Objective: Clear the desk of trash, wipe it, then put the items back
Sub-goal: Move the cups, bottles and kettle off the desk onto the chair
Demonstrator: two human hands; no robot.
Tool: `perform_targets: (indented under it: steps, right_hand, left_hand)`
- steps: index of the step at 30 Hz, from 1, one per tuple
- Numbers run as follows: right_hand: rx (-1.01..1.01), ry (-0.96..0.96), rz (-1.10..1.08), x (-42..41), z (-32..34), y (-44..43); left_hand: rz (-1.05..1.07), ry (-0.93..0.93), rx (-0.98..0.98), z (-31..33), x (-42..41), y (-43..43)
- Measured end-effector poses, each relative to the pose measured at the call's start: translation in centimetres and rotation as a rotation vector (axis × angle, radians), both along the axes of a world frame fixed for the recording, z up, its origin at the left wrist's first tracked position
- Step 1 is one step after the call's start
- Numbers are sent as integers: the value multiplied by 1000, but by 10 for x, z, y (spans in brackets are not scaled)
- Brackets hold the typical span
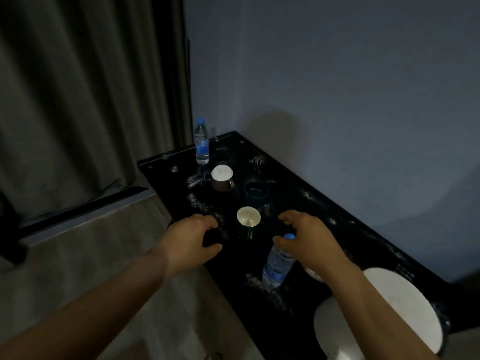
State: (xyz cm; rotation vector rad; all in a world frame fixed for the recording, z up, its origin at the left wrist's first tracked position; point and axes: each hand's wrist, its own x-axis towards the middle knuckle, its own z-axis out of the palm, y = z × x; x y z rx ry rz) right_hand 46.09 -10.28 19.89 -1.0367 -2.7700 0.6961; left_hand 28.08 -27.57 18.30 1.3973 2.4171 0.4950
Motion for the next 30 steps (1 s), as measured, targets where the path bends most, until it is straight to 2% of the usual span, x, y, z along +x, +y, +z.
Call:
perform_targets:
  steps: [8,16,23,30]
  right_hand:
    - [-56,-25,-67,-53,-13,47]
    - [-82,-33,-203,-67,-18,65]
    - [-60,-80,-434,-74,-17,49]
    - [-25,-38,-721,-97,-13,12]
  left_hand:
    - [-67,-4,-28,-9,-78,58]
    - [-227,-71,-48,-25,-110,115]
    - [-475,-91,-60,-32,-131,162]
    - [-718,-78,-41,-30,-163,185]
